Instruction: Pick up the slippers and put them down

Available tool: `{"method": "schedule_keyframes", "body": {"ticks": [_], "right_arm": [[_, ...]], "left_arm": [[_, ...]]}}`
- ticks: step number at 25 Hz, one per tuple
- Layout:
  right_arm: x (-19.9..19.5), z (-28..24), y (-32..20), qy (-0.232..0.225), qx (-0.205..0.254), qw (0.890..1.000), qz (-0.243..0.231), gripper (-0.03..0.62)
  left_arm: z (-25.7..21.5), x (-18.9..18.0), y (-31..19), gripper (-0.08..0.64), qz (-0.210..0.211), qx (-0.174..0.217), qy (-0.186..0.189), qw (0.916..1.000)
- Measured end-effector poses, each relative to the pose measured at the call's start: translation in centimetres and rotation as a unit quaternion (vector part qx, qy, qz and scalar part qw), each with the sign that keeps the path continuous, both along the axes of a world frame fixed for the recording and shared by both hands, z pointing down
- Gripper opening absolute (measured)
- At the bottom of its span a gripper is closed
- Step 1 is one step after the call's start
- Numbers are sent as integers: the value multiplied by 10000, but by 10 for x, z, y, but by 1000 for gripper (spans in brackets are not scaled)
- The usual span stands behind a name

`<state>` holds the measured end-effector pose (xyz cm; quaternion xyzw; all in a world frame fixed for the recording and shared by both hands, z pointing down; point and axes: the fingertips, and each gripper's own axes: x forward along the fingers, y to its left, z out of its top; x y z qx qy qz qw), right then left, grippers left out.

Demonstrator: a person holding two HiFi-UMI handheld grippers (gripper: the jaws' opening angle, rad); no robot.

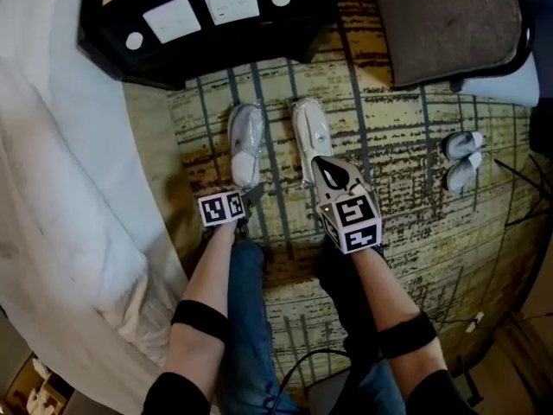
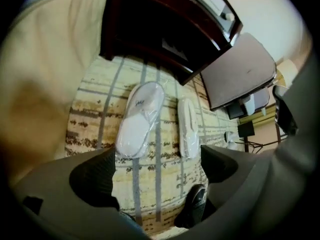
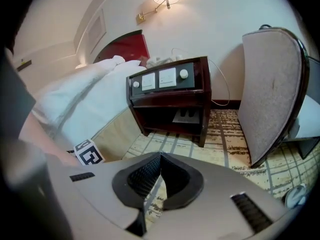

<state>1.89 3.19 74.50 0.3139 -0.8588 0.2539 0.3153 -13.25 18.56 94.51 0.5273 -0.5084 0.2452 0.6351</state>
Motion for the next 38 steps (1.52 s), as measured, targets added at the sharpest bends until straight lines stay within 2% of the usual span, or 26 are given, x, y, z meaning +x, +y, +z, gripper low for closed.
{"method": "schedule_keyframes", "body": {"ticks": [3, 6, 8, 9, 13, 14, 19, 22, 25, 31, 38], "right_arm": [[13, -52, -2, 38, 31, 10000, 63, 2], [22, -115, -5, 21, 84, 9999, 114, 2], [27, -161, -5, -9, 143, 9998, 105, 2], [30, -183, -4, -28, 184, 9998, 83, 2], [43, -277, 6, -165, 307, 9993, -118, 2], [46, -302, 8, -234, 335, 9990, -168, 2], [73, -413, 24, -528, 530, 9964, -403, 2], [85, -471, 31, -675, 653, 9936, -633, 2], [101, -507, 46, -812, 717, 9915, -715, 2], [126, -548, 74, -767, 842, 9911, -690, 2], [134, -568, 110, -661, 948, 9928, -325, 2]], "left_arm": [[-75, 3, -16, 511, 120, 437, -41, 9990], [-169, 10, -40, 367, 226, 1087, -86, 9938], [-236, 20, -52, 285, 439, 1582, -121, 9864], [-270, 23, -56, 218, 523, 1781, -190, 9824], [-404, 37, -57, 31, 717, 2326, -509, 9686], [-437, 42, -57, 5, 774, 2471, -571, 9642], [-591, 73, -48, 5, 1134, 3137, -891, 9385], [-666, 82, -43, 5, 1082, 3508, -1162, 9229], [-721, 87, -29, 5, 951, 3768, -1395, 9108], [-790, 83, -11, 5, 628, 4102, -1543, 8966], [-824, 71, 15, 4, 746, 4398, -1440, 8833]]}}
